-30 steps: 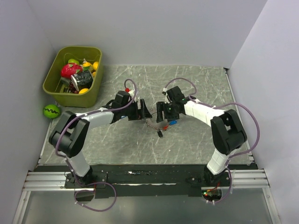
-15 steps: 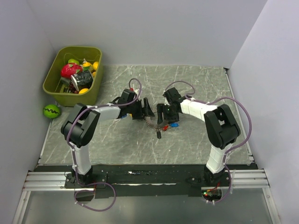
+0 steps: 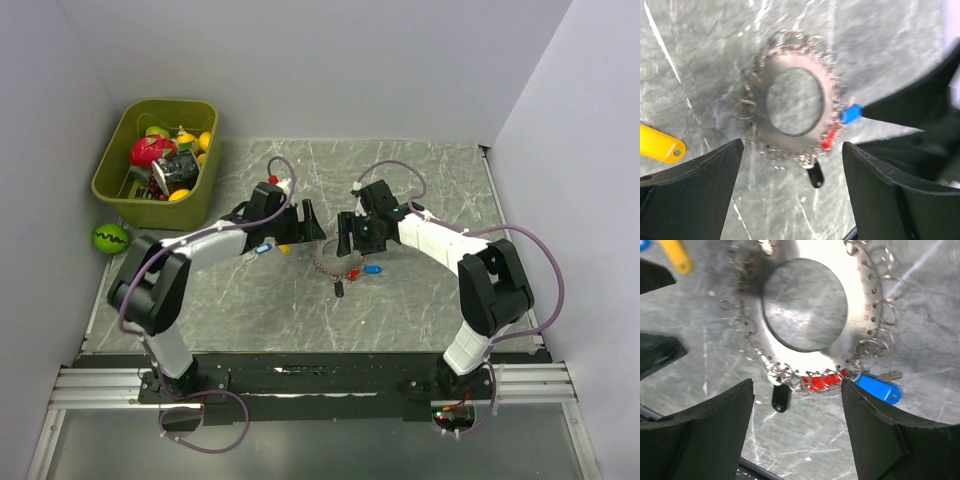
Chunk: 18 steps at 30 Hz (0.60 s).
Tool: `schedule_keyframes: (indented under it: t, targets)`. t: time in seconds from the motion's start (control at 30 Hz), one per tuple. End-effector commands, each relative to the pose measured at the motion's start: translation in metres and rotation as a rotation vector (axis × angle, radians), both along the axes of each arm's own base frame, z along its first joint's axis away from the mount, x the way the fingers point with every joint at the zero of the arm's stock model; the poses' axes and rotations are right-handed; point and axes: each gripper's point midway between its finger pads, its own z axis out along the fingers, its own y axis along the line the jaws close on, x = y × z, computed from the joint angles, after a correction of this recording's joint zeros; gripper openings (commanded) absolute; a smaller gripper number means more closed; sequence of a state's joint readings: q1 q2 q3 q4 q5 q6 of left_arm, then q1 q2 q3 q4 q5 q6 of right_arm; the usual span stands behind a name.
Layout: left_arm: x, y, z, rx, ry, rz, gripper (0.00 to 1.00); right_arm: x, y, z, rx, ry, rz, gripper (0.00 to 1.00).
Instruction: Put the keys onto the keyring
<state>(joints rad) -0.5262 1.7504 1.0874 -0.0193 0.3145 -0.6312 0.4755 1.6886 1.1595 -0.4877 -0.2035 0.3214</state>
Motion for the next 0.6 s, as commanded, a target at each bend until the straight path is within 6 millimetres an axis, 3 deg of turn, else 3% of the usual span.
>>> schedule_keyframes:
  t: [0.0,0.2,0.4,0.57]
  targets:
    - [-0.005,0.006,0.032,-0.071,-0.092,-0.013,0.86,0.011,0.018,0.030,0.101,-0.125,0.085,0.77]
    - [-0.019,0.020,0.048,-0.162,-0.142,-0.016,0.86,0.005,0.040,0.029,0.197,-0.126,0.159,0.73]
    - [-0.027,0.031,0.055,-0.230,-0.152,-0.009,0.86,0.013,0.056,0.030,0.185,-0.130,0.188,0.67]
    - [-0.028,0.036,0.040,-0.197,-0.116,0.014,0.82,0.016,0.062,0.023,0.157,-0.109,0.182,0.65]
